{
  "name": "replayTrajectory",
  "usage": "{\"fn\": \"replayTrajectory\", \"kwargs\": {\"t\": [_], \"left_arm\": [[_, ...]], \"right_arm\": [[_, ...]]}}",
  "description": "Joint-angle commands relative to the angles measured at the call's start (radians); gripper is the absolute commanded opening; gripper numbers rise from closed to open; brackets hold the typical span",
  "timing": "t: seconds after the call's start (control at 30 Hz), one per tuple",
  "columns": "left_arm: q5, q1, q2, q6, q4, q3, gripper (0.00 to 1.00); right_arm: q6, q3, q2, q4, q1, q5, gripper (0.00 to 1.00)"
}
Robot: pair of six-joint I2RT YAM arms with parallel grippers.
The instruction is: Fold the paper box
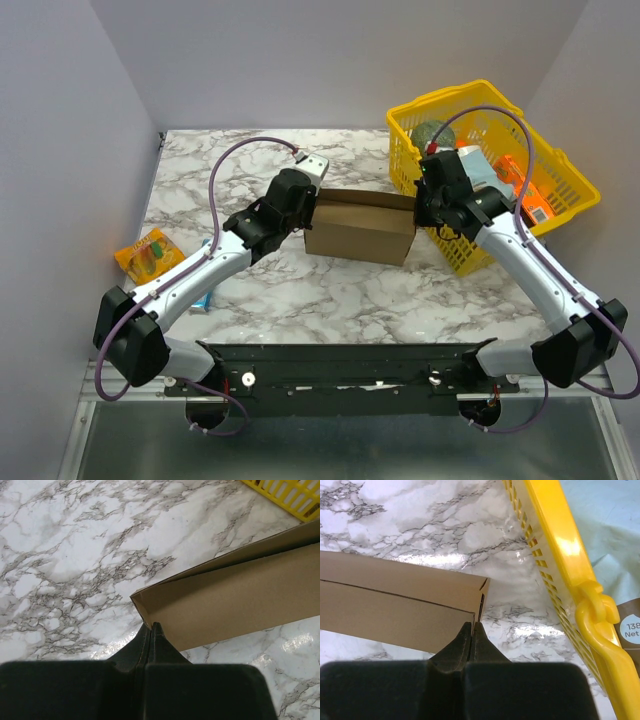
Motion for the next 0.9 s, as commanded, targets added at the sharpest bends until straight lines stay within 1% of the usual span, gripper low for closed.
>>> {"fn": "replayTrajectory", "kwargs": {"t": [0.0, 0.23, 0.7, 0.87], "left_arm": [[0.149, -0.041, 0.067, -0.010, -0.243, -0.078, 0.00], [0.149, -0.043, 0.073, -0.013, -0.243, -0.077, 0.00], [0.151, -0.043, 0.076, -0.011, -0.243, -0.078, 0.00], [0.151, -0.041, 0.074, -0.010, -0.243, -0.078, 0.00]], "right_arm": [[0.022, -0.067, -0.013, 0.090, 0.027, -0.127, 0.01], [0.042, -0.112, -0.017, 0.114, 0.027, -0.121, 0.01], [0.076, -0.078, 0.004, 0.134, 0.027, -0.174, 0.01], [0.074, -0.067, -0.003, 0.123, 0.027, -0.167, 0.01]]}}
